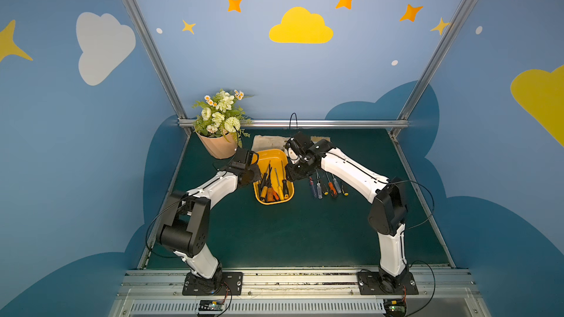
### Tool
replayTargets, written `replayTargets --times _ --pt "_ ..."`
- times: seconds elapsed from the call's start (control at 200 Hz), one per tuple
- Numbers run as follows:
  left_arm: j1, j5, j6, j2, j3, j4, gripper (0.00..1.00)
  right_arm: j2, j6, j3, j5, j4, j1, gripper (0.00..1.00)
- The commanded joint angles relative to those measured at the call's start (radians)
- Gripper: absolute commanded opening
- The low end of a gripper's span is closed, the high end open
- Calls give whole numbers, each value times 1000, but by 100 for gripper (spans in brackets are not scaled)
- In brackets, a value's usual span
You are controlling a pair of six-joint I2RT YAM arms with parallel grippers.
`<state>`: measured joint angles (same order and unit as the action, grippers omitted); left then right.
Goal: Take out the screwdriver from the storage box
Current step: Place the screwdriver at the center of the board, then pick up the screwdriver from the storage box.
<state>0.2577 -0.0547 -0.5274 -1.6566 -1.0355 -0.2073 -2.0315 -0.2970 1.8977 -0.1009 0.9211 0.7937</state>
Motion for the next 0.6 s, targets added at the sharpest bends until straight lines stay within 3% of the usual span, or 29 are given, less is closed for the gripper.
replayTargets --times 0.0,0.265,0.596 --pt "-3 53 -16 45 -5 77 2 -26 -53 20 -127 -69 21 54" --pt "-3 47 -23 66 43 101 2 -140 -170 46 -185 -111 50 54" --pt "-4 56 -29 59 43 108 2 -238 -214 84 -211 -132 68 54"
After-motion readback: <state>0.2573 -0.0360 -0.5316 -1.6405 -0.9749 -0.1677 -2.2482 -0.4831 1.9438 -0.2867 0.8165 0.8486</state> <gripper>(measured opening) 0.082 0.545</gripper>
